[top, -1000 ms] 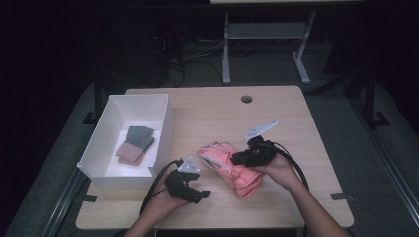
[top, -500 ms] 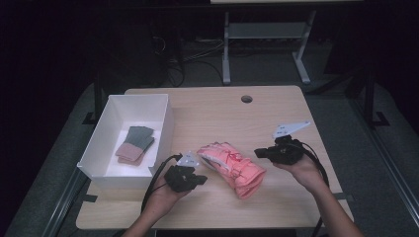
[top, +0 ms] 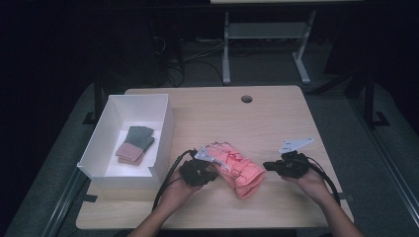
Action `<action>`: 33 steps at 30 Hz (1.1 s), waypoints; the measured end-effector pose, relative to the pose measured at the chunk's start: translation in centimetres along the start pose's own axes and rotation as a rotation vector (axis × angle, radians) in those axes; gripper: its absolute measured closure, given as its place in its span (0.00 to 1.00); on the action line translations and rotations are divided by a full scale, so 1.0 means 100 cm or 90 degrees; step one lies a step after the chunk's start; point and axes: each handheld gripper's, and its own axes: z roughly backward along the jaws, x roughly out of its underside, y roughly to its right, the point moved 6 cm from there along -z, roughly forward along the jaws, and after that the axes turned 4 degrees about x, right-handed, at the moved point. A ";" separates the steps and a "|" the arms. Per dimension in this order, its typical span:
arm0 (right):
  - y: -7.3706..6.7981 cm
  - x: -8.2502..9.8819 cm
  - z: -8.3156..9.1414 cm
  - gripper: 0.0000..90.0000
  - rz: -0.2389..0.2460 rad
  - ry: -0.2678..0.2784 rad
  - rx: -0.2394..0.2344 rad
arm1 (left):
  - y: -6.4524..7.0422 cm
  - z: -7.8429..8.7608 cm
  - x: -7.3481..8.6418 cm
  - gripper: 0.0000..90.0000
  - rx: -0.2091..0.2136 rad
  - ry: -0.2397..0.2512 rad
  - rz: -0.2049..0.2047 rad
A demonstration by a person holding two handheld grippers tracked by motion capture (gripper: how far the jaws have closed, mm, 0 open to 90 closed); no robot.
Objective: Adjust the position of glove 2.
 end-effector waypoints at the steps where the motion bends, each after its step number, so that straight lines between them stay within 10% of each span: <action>1: -0.001 0.001 -0.003 1.00 -0.004 -0.006 -0.006 | 0.000 0.000 0.000 1.00 0.000 0.000 0.000; 33: -0.043 0.002 -0.027 1.00 0.073 -0.044 -0.091 | -0.040 -0.035 -0.038 1.00 0.013 0.017 0.026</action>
